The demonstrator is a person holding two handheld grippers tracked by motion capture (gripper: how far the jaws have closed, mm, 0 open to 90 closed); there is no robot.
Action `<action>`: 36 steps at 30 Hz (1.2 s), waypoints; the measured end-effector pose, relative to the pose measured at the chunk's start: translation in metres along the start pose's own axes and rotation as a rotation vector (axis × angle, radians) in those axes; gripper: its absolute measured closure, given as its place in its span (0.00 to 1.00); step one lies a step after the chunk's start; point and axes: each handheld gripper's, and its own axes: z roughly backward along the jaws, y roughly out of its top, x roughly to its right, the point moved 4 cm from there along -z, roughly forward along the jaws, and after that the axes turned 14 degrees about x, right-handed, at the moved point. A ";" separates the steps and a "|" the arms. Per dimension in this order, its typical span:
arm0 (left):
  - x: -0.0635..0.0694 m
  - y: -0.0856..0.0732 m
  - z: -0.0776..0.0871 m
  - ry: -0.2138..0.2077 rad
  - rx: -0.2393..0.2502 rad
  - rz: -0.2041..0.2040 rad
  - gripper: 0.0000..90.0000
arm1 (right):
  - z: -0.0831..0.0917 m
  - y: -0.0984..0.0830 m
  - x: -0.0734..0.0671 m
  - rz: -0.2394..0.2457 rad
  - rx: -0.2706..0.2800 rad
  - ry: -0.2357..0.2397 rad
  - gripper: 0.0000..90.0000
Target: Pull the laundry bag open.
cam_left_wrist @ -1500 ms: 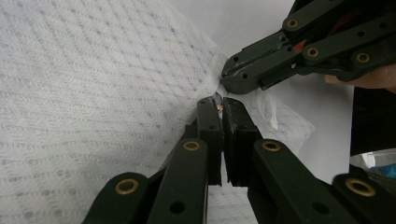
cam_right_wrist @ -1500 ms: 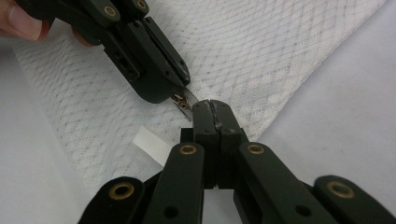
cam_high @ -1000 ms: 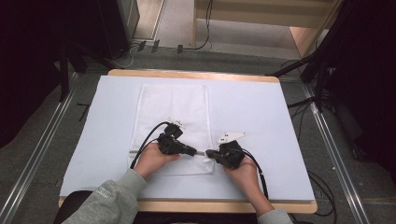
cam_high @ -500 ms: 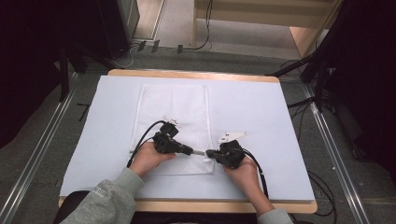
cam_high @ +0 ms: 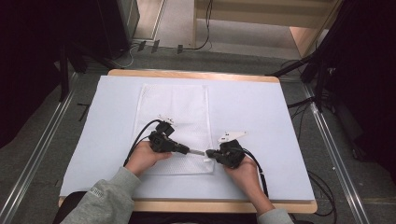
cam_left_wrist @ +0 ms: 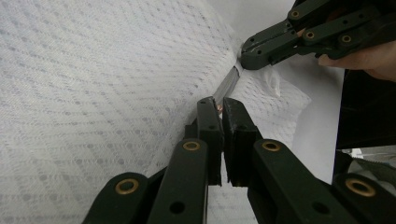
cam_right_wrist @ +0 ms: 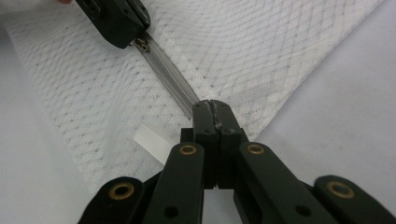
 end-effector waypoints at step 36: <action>-0.010 -0.011 0.042 0.021 0.001 0.006 0.98 | 0.000 0.000 0.001 -0.002 0.002 0.009 1.00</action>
